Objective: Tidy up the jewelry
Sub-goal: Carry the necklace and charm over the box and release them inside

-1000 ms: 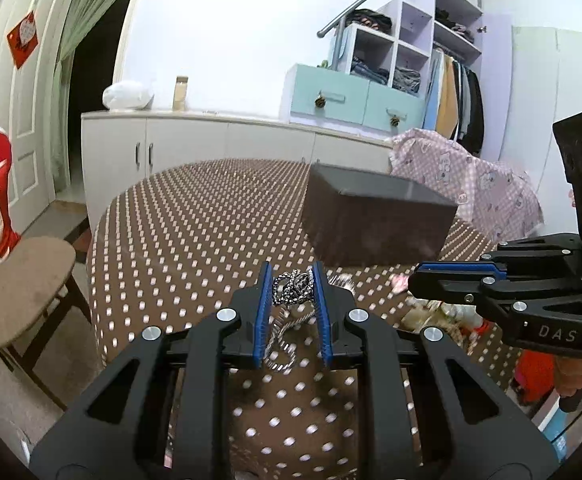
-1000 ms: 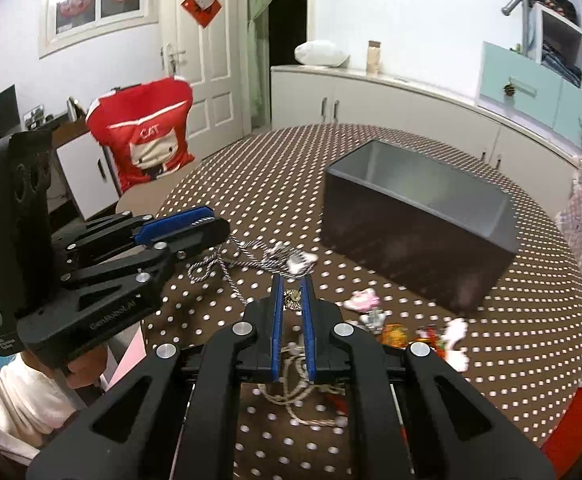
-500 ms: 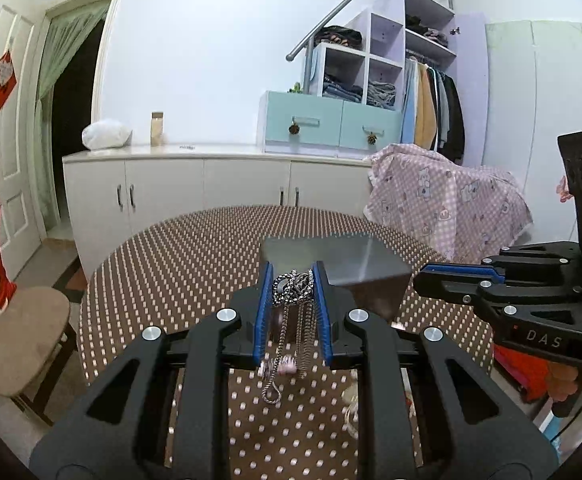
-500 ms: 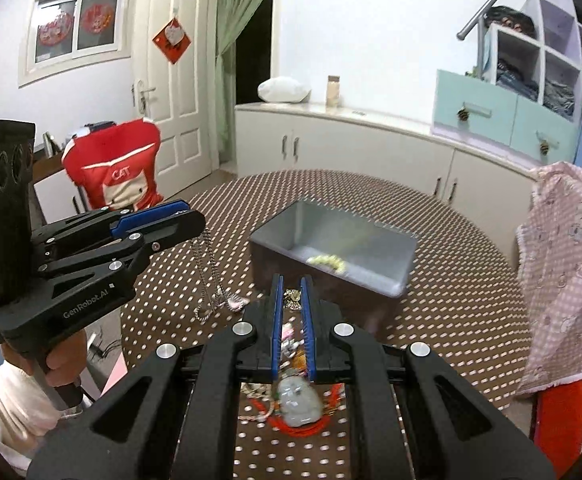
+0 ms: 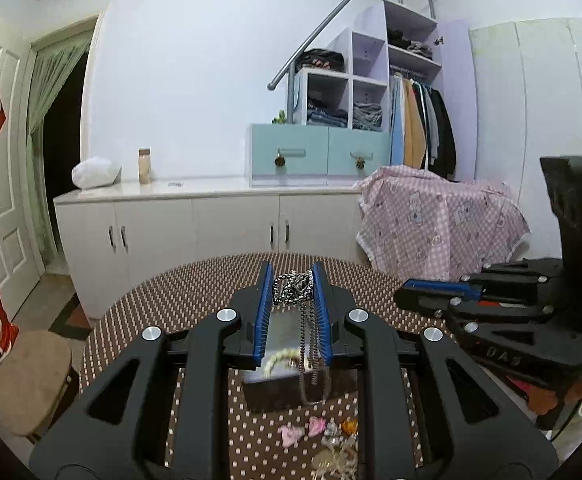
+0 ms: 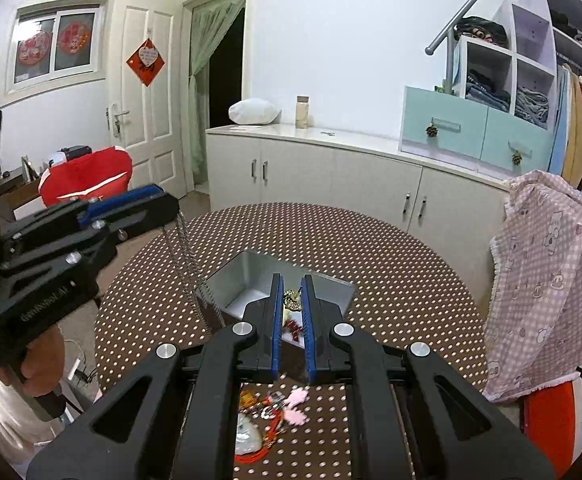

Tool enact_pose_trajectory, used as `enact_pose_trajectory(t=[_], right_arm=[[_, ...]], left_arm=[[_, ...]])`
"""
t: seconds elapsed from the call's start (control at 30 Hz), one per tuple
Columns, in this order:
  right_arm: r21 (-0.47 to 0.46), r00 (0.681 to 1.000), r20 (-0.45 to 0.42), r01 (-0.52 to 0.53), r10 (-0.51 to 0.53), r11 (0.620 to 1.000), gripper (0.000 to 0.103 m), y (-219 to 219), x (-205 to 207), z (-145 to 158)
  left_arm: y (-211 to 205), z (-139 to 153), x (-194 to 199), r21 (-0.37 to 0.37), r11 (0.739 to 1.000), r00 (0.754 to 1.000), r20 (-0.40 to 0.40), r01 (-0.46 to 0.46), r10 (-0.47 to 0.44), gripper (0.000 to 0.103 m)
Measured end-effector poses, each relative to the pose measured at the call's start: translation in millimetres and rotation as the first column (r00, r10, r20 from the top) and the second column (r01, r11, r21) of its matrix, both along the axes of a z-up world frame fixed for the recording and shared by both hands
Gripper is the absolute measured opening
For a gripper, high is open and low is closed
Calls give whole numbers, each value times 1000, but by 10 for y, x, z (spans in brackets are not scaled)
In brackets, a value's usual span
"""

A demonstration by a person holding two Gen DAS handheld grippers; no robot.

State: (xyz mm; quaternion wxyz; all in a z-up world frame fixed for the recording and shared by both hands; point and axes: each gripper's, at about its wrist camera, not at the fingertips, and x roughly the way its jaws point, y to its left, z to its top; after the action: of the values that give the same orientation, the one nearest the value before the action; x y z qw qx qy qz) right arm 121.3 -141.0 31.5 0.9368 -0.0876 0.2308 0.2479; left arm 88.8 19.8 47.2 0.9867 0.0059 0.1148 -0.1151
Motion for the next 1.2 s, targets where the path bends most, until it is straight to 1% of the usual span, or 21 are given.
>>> enact_pose_trajectory(t=[0.17,0.33,0.43,0.53,0.63,0.8,0.9,0.93,1.0,1.1,1.2], right_arm=[[7,1000,-1,0,0,1000,7,-20,85,79],[9,1000,-17,-12,12,1000,7,-2,189,98],[10,999,-31,-18,19,1000,7,15,229,76],[16,998,-50,-28,29,999,8,21,297,43],[6,997,-70,-37,38,999,8,64,358,-20],[-5,993,-107,-45,44,999,8,127,443,-153],[-6,991,-129,-43,42,999,8,139,489,-201],[-4,990,-137,-42,41,999,8,132,505,-205],[0,990,-137,-38,38,999,8,112,508,-172],[11,992,-121,-37,39,999,8,78,491,-78],[20,994,-102,-44,46,999,8,66,501,40]], left_arm=[[-91,149,52,8,1000,1000,26,3,-3,21],[-139,166,145,15,1000,1000,19,-6,5,21],[-134,135,248,13,1000,1000,-9,-26,26,21],[-87,93,381,-10,999,998,-46,-35,35,21],[-65,35,498,-9,999,996,-74,-49,48,21],[-44,-170,760,-6,998,986,-158,-61,59,21],[-18,-228,870,-12,997,978,-194,-80,77,21],[-13,-215,877,-16,997,978,-200,-70,65,21],[-22,-154,855,-17,998,980,-190,-58,54,21],[-57,33,731,-3,998,990,-131,-62,61,21],[-107,161,694,12,998,992,-105,-63,64,21]])
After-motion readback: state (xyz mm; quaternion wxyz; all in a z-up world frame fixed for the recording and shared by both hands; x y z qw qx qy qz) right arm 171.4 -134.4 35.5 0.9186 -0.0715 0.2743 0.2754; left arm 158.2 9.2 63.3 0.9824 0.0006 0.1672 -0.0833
